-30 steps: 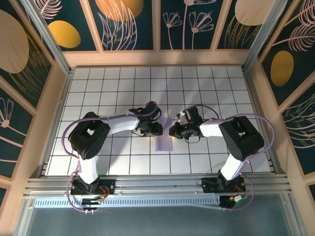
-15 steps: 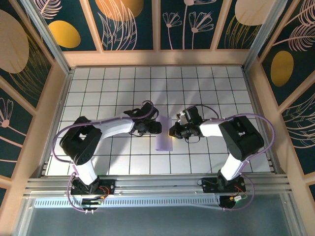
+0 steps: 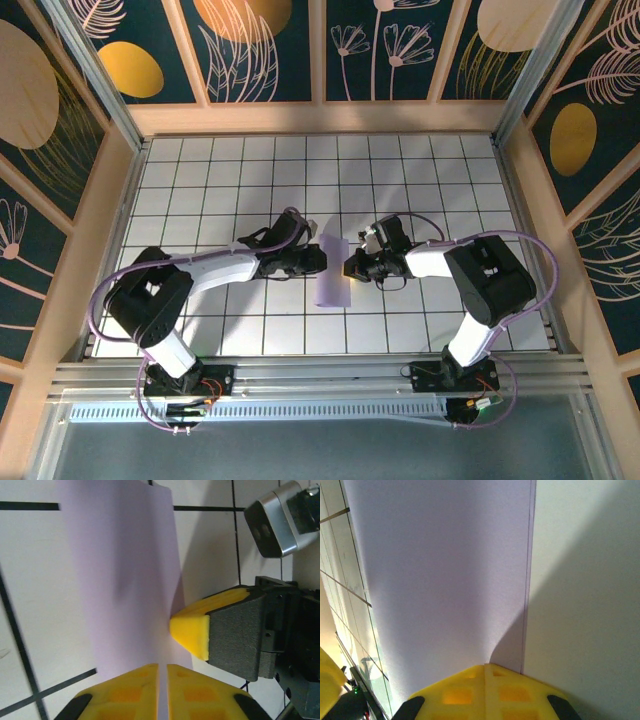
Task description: Fold a paper plane with a square sheet of paper (fold left side to right side)
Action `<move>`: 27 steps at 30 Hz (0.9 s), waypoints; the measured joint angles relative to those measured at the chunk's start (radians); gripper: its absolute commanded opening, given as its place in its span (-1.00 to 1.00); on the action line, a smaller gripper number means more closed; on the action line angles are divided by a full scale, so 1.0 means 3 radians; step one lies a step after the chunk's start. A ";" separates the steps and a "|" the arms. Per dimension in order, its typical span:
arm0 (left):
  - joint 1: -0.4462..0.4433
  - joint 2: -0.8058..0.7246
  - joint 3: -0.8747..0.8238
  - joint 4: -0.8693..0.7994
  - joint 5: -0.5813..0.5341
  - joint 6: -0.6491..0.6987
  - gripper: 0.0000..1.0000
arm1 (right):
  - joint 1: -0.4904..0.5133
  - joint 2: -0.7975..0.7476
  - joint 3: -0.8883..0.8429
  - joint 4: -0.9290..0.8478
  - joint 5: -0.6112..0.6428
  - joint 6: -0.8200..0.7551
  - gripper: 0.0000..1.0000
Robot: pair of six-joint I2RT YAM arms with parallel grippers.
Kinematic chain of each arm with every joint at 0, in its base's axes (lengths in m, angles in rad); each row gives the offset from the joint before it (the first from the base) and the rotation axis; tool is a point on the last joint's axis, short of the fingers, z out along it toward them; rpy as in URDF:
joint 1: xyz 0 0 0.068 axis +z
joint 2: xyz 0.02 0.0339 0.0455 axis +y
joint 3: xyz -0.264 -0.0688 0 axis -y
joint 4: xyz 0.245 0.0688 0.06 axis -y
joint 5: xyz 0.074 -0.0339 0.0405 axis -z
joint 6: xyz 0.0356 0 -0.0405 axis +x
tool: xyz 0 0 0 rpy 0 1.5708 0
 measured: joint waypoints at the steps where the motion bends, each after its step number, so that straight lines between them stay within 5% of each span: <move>1: 0.0000 0.0038 -0.0008 0.0060 0.0047 -0.0004 -0.84 | 0.0000 0.0000 0.0000 0.0000 0.0000 0.0000 -0.91; 27: 0.0137 0.0315 -0.0444 0.0670 0.0168 -0.0210 -0.87 | 0.0004 0.0008 0.0043 -0.0094 0.0028 -0.0083 -0.94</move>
